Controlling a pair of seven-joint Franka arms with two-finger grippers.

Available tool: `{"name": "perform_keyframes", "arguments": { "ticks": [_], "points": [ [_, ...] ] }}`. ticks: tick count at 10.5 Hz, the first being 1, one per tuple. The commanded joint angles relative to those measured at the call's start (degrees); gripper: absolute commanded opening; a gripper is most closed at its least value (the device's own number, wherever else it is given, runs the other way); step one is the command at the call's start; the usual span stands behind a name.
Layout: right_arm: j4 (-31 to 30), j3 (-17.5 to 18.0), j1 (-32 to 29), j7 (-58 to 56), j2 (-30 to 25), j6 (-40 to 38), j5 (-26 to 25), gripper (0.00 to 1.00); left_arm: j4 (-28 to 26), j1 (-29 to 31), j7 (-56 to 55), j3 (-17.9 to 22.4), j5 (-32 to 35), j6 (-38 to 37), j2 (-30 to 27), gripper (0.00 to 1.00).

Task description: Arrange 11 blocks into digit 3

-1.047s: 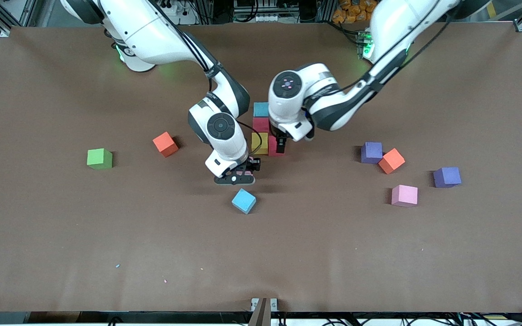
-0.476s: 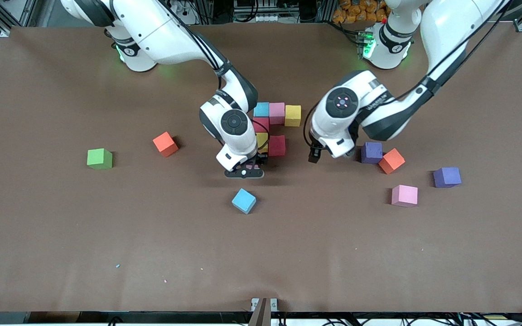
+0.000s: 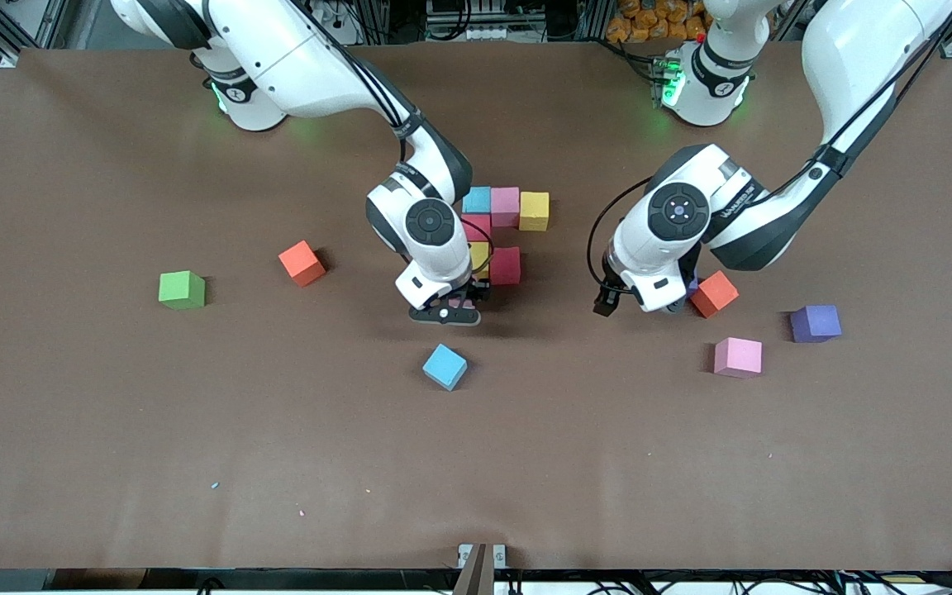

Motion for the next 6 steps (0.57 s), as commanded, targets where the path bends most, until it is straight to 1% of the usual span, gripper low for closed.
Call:
{"name": "perform_keyframes", "arguments": {
  "ticks": [1, 2, 3, 4, 5, 6],
  "points": [
    [3.74, 0.33, 1.20, 1.65, 2.27, -0.37, 0.08, 0.00, -0.54, 2.53, 4.72, -0.67, 0.85, -2.88, -1.91, 1.00],
    [3.92, 0.33, 1.20, 1.30, 2.37, -0.37, -0.01, 0.00, -0.62, 4.03, 6.39, -0.75, 0.77, -3.33, -2.60, 1.00],
    [3.92, 0.59, 1.29, 0.86, 2.37, -0.37, -0.53, 0.00, -0.88, 4.13, 7.97, -0.84, 0.77, -3.94, -2.87, 1.00],
    [3.92, 0.50, 1.38, -0.79, 2.45, -0.46, -0.62, 0.00, -0.89, 4.39, 10.86, -0.06, 0.59, -4.73, -3.14, 1.00],
    [3.83, 0.59, 1.38, -3.51, 2.45, -0.46, -0.45, 0.00, -0.63, 3.35, 13.85, 3.86, -0.02, -5.52, -4.97, 1.00],
    [3.92, 0.59, 1.38, -4.06, 2.45, -0.46, -0.45, 0.00, -0.62, -0.32, 17.71, 8.77, -0.81, -5.53, -7.42, 1.00]
  ]
}}
